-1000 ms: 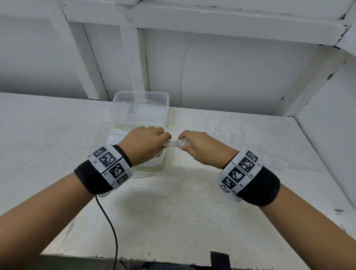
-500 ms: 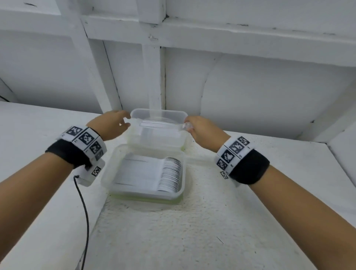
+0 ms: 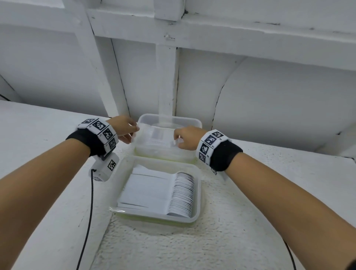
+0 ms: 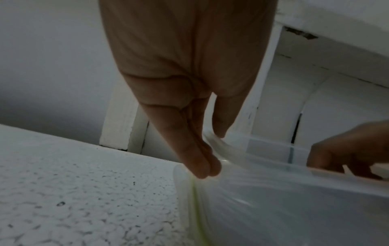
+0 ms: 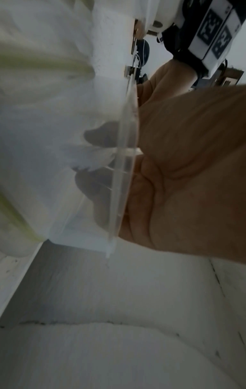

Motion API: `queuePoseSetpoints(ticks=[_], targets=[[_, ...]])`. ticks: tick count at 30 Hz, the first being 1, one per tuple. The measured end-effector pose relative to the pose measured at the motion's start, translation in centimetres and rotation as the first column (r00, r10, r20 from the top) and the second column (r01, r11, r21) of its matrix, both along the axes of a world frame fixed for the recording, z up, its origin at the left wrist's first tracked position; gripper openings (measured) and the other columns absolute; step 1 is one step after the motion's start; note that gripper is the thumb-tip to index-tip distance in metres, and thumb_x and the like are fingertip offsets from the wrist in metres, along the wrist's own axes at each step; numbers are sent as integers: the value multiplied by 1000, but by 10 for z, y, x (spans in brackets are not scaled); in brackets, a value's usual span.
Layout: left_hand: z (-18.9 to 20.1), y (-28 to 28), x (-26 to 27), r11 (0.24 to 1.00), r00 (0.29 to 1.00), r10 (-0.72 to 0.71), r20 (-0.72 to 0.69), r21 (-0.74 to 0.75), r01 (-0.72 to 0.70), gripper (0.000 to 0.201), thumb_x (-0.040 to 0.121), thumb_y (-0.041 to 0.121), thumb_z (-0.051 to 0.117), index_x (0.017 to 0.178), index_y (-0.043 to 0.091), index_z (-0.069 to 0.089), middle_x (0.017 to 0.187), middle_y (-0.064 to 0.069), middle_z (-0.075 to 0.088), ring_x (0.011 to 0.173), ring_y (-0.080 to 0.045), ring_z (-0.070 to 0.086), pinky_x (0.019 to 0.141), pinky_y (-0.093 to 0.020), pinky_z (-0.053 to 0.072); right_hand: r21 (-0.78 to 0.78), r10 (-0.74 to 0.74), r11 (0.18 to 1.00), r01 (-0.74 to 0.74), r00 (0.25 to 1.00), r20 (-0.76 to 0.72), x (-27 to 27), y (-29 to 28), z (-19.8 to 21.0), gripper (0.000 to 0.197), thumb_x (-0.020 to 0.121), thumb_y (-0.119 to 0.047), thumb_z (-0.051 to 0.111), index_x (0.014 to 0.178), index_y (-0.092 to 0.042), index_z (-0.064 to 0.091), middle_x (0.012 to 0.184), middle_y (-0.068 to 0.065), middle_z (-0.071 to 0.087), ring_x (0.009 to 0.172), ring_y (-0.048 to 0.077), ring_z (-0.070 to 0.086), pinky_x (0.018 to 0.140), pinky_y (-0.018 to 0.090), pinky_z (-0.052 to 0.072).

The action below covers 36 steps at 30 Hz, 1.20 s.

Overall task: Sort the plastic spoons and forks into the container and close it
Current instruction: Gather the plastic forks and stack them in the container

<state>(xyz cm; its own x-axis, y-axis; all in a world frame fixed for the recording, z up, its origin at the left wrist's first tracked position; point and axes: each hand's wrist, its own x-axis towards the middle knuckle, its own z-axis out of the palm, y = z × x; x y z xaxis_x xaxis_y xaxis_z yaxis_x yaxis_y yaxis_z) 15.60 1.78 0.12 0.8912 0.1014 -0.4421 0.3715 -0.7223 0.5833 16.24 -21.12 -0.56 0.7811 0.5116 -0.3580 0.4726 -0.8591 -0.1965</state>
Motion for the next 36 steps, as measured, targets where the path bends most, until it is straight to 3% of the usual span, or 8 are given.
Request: queuePoseSetpoints(ticks=[5,10,14,17,19,24,33,36], targets=[[1,-4,2,1000,1000,3,-20,-5,-3,26,97,15,48,118,1,50,75,-10,63,55,-18,65,55,-24,56,-65,36,997,-38,999,-38,6,9,2,31,90,-23,59,116,-8,54,118,9,58,95,23,51,73,24,34],[1,-4,1,1000,1000,-2,-14,3,2,23,97,14,48,116,2,50,74,-9,63,38,-8,61,47,-21,53,-51,43,998,-49,993,-110,8,15,9,37,90,-24,60,125,-14,54,125,6,55,103,22,52,84,28,39],[1,-5,-1,1000,1000,-3,-16,3,3,19,96,15,48,112,5,51,72,-6,65,40,-8,62,49,-21,54,21,58,998,-55,985,-162,8,12,10,32,90,-16,58,122,-13,61,105,-1,55,91,10,46,66,10,39],[1,-6,-2,1000,1000,-1,-8,0,1,16,97,16,48,111,9,49,73,-6,65,39,-9,62,44,-19,53,58,54,997,-43,978,-201,9,9,12,32,91,-17,59,122,-14,62,108,-3,56,94,6,45,47,-3,34],[1,-6,-2,1000,1000,-4,-8,9,4,18,97,17,48,113,9,49,74,-7,65,40,-9,62,45,-19,54,58,60,997,-49,979,-195,10,9,11,32,91,-20,58,122,-14,62,121,-1,59,96,5,45,53,0,34],[4,-7,-4,1000,1000,-5,-26,18,6,26,97,19,47,119,6,49,79,-8,63,55,-18,65,54,-29,55,92,-12,995,26,987,-159,8,6,9,31,93,-29,54,118,-13,64,124,-1,62,114,16,55,94,24,38],[41,-16,-30,952,962,-197,188,270,142,31,98,25,42,118,6,55,110,-11,62,100,-27,57,86,-36,47,340,-133,934,112,990,40,-34,-42,51,26,94,-27,52,109,-11,66,108,1,65,101,14,57,80,19,38],[58,-37,-53,959,916,-248,316,211,187,28,98,24,42,118,10,56,106,-6,64,94,-19,57,85,-29,44,356,-176,923,145,983,57,-67,-74,55,24,93,-27,55,103,-10,68,101,2,67,92,13,58,80,23,43]])
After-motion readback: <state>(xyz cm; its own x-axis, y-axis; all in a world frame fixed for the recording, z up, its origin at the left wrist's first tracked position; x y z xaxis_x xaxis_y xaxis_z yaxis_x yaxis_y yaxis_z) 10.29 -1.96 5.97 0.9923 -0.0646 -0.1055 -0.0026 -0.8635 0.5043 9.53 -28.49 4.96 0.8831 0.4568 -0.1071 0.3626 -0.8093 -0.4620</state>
